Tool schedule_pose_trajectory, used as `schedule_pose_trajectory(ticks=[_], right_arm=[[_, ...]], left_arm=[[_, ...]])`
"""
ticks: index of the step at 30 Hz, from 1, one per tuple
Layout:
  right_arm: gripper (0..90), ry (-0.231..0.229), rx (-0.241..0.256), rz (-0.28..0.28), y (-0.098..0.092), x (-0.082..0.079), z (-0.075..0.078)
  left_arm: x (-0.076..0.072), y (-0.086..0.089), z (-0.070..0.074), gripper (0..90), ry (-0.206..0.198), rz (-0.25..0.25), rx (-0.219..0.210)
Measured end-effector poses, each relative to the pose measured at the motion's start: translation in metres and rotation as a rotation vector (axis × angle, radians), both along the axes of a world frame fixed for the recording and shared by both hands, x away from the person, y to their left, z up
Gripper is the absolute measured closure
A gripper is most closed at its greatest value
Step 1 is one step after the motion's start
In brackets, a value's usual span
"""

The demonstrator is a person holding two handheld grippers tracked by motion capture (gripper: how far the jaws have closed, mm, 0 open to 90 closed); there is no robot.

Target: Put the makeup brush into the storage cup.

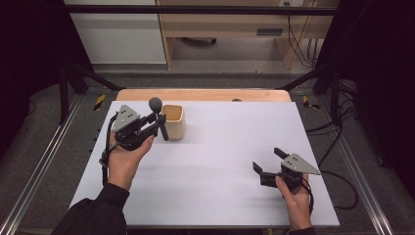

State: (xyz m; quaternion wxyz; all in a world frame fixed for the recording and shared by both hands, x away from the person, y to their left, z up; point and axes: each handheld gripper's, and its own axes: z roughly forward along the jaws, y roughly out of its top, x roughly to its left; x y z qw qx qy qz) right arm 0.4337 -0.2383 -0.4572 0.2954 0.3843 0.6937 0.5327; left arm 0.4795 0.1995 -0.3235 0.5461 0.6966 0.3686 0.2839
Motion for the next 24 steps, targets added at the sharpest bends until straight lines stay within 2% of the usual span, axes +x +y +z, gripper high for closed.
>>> schedule_pose_trajectory(ticks=[2, 8, 17, 24], right_arm=[[5.7, -0.001, 0.001, -0.008, -0.001, -0.001, -0.002], [5.5, -0.001, 0.026, -0.005, -0.003, -0.002, -0.004], [5.2, -0.023, 0.049, 0.010, -0.002, -0.002, -0.005], [5.2, -0.025, 0.038, 0.015, 0.000, -0.002, -0.007]], left_arm=[[0.006, 0.000, 0.002, 70.2, -0.010, 0.005, 0.012], [0.017, -0.001, 0.005, 70.2, -0.021, 0.020, -0.023], [0.029, -0.001, 0.003, 70.2, -0.041, 0.041, -0.034], [0.036, 0.001, 0.000, 70.2, -0.049, 0.054, -0.049]])
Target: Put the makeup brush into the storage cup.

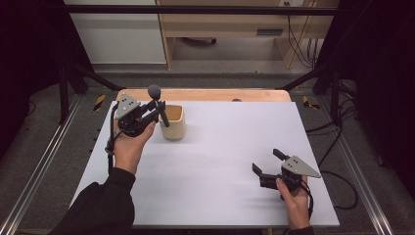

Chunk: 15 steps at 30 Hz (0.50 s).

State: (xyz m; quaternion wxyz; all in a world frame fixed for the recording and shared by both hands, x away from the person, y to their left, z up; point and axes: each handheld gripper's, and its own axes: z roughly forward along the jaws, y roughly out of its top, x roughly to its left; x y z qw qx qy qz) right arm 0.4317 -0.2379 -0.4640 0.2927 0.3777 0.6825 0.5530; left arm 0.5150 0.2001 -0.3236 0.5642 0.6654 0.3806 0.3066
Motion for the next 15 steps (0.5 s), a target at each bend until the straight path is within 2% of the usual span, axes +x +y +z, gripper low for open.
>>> schedule_pose_trajectory(ticks=[12, 15], right_arm=[[5.2, 0.002, -0.007, 0.001, 0.001, 0.000, -0.002], [4.4, 0.008, -0.012, -0.002, 0.002, 0.000, -0.002]], left_arm=[[0.016, -0.005, 0.000, 70.2, -0.010, 0.017, -0.013], [0.019, -0.008, -0.001, 70.2, -0.012, 0.018, 0.010]])
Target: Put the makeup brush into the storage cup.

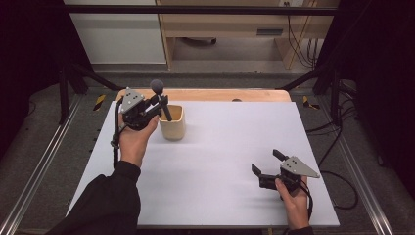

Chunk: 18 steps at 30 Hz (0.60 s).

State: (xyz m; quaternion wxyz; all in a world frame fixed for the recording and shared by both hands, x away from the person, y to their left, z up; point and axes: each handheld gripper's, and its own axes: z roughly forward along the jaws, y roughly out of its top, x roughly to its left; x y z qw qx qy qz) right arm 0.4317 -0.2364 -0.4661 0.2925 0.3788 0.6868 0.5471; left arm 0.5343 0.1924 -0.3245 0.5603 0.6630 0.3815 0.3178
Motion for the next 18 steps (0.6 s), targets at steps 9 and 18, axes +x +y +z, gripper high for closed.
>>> schedule_pose_trajectory(ticks=[9, 18], right_arm=[[4.6, 0.004, -0.009, 0.005, 0.001, 0.000, -0.001], [4.6, 0.006, -0.013, 0.010, 0.001, 0.000, -0.001]], left_arm=[[0.008, 0.000, -0.005, 70.2, -0.002, 0.022, -0.003], [0.014, 0.002, -0.009, 70.2, -0.009, 0.042, -0.001]])
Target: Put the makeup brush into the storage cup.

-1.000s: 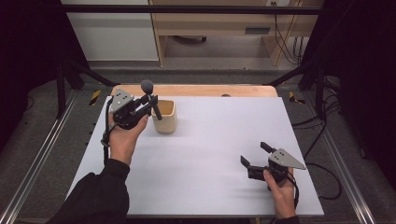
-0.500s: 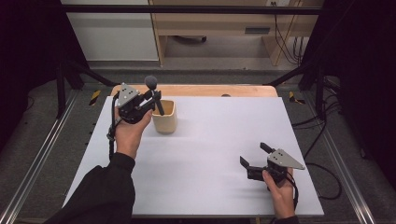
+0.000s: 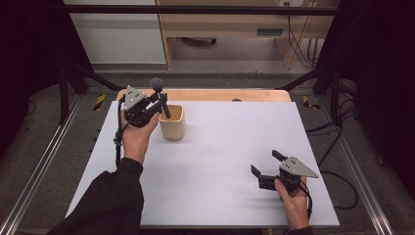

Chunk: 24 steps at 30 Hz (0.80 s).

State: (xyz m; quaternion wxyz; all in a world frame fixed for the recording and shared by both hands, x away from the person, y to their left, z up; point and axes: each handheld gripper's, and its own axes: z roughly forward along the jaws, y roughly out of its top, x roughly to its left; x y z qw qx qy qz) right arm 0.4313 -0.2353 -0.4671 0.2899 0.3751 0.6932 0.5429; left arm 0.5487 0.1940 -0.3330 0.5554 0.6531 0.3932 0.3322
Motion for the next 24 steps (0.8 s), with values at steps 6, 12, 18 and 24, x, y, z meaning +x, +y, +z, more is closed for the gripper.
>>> schedule_pose_trajectory(ticks=[6, 12, 18, 24], right_arm=[[4.5, 0.004, 0.008, 0.005, 0.0002, -0.0002, -0.0002], [4.6, 0.003, 0.001, 0.008, 0.0003, 0.0000, -0.0007], [4.6, 0.005, 0.003, 0.007, 0.0001, -0.0004, -0.0006], [4.8, 0.004, 0.001, 0.010, 0.0007, 0.0000, -0.0011]], left_arm=[[0.0031, 0.0028, -0.0022, 70.2, 0.004, 0.011, 0.001], [0.0039, 0.0026, -0.0023, 70.2, -0.002, 0.010, -0.007], [0.0060, 0.0028, -0.0027, 70.2, -0.004, 0.016, -0.010], [0.0081, 0.0022, -0.0056, 70.2, -0.001, 0.019, 0.003]])
